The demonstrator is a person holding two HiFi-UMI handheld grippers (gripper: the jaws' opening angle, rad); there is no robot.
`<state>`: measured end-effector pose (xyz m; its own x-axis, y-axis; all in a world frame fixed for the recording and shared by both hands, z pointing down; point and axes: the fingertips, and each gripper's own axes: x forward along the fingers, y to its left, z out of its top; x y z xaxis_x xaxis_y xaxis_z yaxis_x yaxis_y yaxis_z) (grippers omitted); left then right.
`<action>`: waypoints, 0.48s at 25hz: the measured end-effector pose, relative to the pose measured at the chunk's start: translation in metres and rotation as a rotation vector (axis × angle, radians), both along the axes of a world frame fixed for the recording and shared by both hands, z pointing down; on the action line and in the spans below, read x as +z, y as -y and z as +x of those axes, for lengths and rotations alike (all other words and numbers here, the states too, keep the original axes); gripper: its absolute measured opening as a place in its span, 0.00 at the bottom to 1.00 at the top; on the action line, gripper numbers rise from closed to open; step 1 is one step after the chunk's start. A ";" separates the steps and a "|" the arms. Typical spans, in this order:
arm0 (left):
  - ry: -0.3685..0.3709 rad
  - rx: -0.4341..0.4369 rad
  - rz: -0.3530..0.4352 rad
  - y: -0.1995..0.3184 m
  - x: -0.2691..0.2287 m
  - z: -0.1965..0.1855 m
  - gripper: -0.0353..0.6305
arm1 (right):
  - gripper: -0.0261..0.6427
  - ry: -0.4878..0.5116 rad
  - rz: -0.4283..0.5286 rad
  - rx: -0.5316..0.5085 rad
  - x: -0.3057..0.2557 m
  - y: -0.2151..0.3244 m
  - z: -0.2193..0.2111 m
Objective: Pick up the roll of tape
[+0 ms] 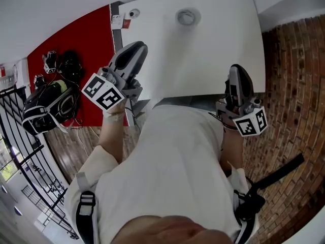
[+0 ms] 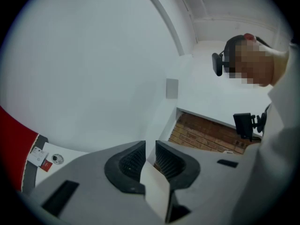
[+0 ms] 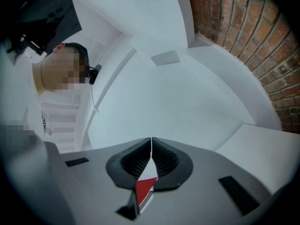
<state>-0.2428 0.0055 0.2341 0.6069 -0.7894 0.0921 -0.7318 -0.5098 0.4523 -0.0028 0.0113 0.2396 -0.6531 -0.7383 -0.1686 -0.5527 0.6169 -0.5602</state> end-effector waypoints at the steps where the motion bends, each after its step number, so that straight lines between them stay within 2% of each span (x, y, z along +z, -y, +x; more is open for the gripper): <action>1: 0.012 0.001 -0.010 0.004 0.003 0.003 0.13 | 0.07 -0.001 -0.004 -0.003 0.003 0.002 0.002; 12: 0.168 0.002 -0.097 0.070 0.053 0.039 0.17 | 0.07 0.027 -0.076 -0.014 0.050 0.053 0.029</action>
